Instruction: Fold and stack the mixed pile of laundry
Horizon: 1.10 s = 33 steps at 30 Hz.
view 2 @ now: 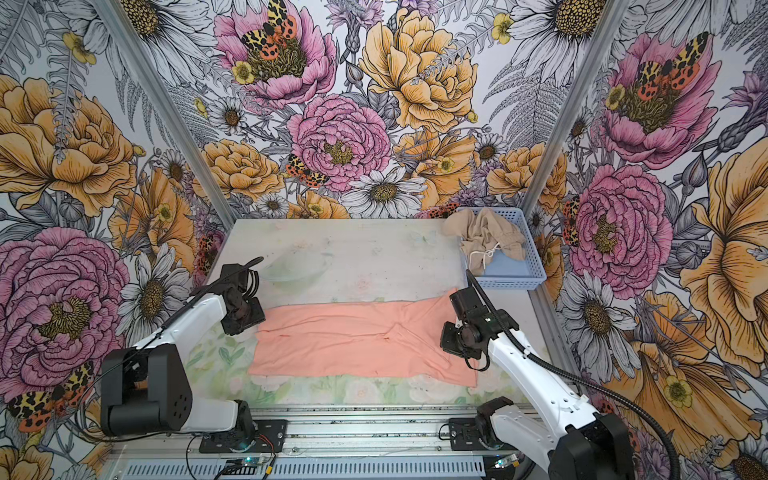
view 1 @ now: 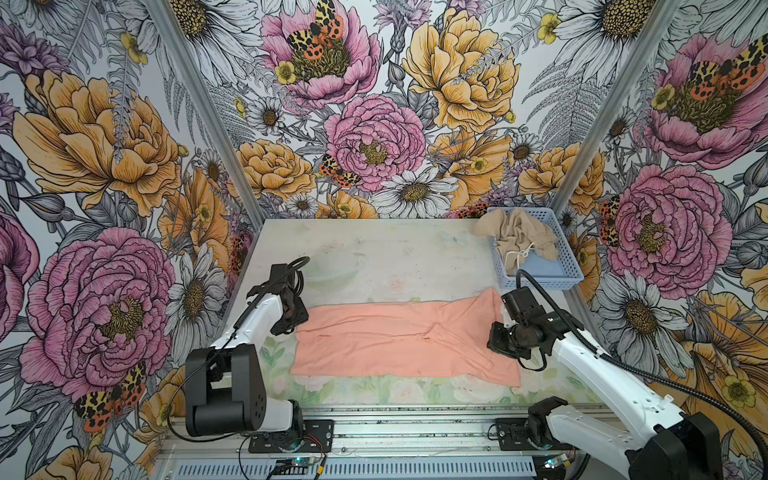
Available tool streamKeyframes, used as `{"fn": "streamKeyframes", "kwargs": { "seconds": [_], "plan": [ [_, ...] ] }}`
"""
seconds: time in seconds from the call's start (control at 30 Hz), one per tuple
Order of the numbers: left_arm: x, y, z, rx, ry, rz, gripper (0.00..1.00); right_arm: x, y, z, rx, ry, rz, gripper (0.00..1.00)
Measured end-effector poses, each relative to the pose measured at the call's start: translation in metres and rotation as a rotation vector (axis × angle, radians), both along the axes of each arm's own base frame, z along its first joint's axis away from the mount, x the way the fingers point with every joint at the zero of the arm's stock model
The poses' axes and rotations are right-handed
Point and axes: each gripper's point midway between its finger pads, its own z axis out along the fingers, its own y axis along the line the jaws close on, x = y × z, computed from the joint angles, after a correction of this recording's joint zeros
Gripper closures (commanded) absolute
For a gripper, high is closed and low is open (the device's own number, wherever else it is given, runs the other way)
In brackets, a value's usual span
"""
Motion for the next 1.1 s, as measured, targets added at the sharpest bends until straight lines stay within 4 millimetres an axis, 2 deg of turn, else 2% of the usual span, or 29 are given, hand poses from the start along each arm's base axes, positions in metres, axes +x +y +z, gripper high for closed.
{"fn": "streamKeyframes", "kwargs": {
  "seconds": [0.3,0.53,0.6,0.8,1.03,1.1],
  "plan": [
    [0.026,-0.001,-0.012,-0.012,-0.052,-0.009,0.54,0.008,0.004,0.003,0.012,-0.035,0.004,0.73],
    [0.040,-0.003,-0.019,-0.025,-0.081,-0.023,0.67,0.011,0.005,0.004,0.017,-0.049,0.004,0.73],
    [0.041,-0.004,-0.021,-0.028,-0.080,-0.024,0.68,0.012,0.005,0.005,0.019,-0.055,0.004,0.73],
    [0.043,-0.004,-0.024,-0.031,-0.079,-0.024,0.80,0.014,0.006,0.008,0.025,-0.072,0.004,0.73],
    [0.044,-0.004,-0.032,-0.033,-0.062,-0.025,1.00,0.014,0.006,0.009,0.027,-0.078,0.004,0.73],
    [0.044,-0.004,-0.032,-0.032,-0.062,-0.028,1.00,0.014,0.006,0.009,0.027,-0.078,0.004,0.73]
  ]
}}
